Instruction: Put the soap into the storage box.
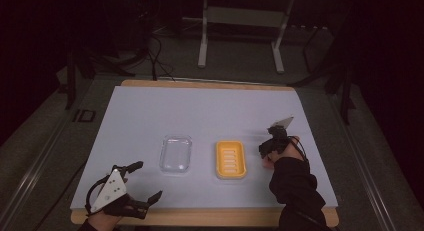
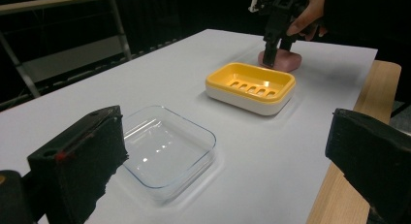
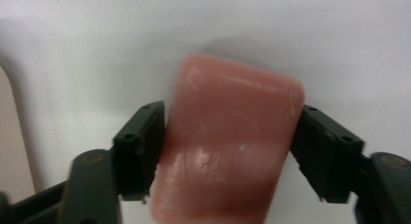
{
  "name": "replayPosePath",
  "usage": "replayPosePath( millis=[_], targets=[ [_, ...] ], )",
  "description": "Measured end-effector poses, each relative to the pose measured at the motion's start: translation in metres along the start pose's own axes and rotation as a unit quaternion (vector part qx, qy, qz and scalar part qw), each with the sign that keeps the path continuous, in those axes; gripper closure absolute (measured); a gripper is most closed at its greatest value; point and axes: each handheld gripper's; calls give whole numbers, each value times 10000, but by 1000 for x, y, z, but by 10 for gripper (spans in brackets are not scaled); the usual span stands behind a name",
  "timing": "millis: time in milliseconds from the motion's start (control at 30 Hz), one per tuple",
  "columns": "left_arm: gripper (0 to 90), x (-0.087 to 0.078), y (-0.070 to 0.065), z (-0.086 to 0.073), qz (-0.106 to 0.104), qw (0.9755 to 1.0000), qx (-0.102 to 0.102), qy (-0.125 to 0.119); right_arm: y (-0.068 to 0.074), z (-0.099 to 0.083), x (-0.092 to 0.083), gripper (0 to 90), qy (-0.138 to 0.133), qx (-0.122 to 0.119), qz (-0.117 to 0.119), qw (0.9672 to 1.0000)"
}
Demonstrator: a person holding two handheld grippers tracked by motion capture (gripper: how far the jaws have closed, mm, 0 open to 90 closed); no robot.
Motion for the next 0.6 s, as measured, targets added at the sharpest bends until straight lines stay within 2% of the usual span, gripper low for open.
replayPosePath(
  millis=[300, 600],
  targets=[
    [12, 0, 0, 0, -1, 10000, 9, 9, 7, -1, -3, 369, 61, -327, -189, 9993],
    [12, 0, 0, 0, 0, 10000, 8, -6, 12, -1, -11, 374, 8, -516, -147, 9986]
  ],
)
Point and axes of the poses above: each handheld gripper's, and its own axes: x roughly forward along the jaws, z roughly out of its top, y roughly to its left, and after that the axes turned 4 degrees about x, right-handed
